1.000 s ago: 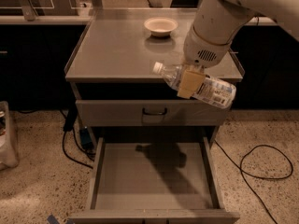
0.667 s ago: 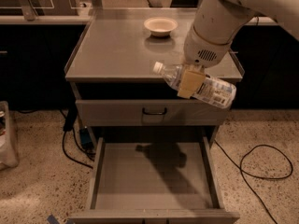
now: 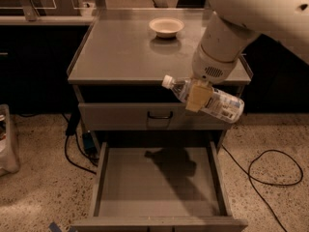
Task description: Place blue plastic bottle into middle drawer
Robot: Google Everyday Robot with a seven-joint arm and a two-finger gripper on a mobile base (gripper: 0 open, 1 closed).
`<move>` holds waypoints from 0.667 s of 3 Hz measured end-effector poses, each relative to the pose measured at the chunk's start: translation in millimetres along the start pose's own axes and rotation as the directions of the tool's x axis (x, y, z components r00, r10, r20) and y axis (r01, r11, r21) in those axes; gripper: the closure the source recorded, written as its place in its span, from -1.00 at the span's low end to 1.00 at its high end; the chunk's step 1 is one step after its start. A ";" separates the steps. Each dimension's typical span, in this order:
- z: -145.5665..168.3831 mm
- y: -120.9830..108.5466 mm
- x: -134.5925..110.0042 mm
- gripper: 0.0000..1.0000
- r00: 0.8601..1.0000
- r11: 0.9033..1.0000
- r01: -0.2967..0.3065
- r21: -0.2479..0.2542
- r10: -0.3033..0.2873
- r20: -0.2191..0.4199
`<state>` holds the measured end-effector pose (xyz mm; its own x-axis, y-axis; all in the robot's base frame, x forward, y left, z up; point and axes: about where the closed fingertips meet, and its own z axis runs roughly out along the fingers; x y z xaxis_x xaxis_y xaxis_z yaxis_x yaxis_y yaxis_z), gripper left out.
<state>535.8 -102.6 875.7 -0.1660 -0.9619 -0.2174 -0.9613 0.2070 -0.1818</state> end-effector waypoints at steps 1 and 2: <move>42.6 19.4 24.2 1.00 0.999 0.998 -0.051 -0.033 0.051 0.016; 88.3 41.0 49.4 1.00 0.995 0.994 -0.091 -0.068 0.093 0.026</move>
Offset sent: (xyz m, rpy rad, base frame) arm -0.0390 -0.0339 -0.1430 0.0796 0.1052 -0.1006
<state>507.5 -125.8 772.9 -0.2486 -0.9335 -0.2584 -0.9551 0.2807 -0.0952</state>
